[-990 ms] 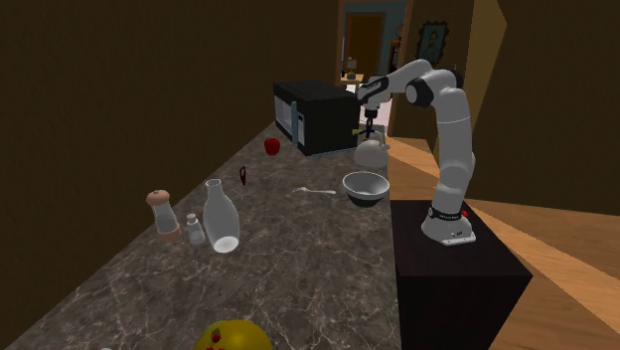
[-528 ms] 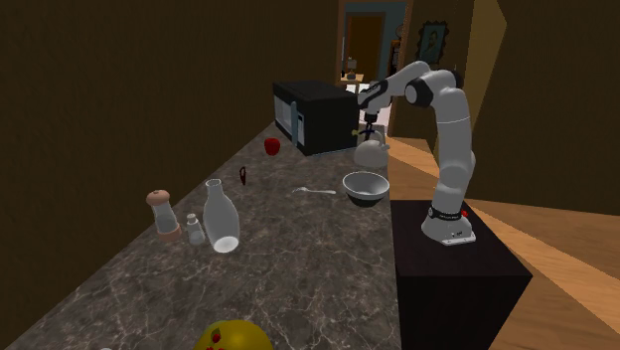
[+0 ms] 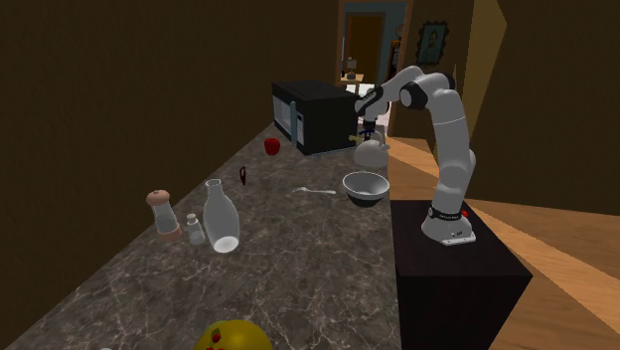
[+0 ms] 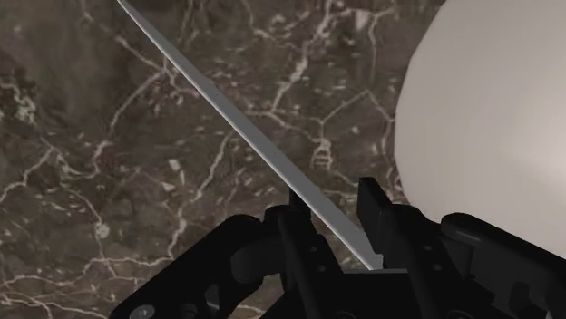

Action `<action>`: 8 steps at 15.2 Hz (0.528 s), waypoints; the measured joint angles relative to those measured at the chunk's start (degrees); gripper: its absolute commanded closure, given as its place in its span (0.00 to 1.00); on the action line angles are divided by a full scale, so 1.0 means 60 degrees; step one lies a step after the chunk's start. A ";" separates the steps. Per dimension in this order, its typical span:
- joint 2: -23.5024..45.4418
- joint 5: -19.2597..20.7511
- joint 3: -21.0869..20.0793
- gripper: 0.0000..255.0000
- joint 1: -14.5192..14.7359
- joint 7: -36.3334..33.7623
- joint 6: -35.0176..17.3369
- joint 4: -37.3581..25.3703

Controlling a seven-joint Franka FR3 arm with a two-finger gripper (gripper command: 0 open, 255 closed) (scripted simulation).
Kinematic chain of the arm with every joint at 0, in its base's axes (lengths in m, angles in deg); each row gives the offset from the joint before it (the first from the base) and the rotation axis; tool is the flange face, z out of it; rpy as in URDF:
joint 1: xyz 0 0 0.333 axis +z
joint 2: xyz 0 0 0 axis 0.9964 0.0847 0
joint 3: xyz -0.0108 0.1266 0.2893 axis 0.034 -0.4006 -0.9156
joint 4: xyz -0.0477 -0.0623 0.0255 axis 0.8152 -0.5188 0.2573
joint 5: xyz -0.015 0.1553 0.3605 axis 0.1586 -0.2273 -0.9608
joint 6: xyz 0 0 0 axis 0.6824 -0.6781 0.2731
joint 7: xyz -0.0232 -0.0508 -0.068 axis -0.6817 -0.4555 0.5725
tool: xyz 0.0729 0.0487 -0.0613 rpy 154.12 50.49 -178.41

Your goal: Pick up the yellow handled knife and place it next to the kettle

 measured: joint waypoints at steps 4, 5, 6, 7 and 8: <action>0.0087 -0.0008 -0.0007 0.00 -0.0013 -0.0019 -0.0003 -0.0003; 0.0091 -0.0011 -0.0007 0.00 -0.0015 -0.0021 -0.0009 -0.0006; 0.0093 -0.0015 -0.0008 0.00 -0.0016 -0.0022 -0.0010 -0.0008; 0.0094 -0.0017 -0.0008 0.00 -0.0016 -0.0024 -0.0016 -0.0009; 0.0095 -0.0015 -0.0008 0.00 -0.0018 -0.0024 -0.0007 -0.0010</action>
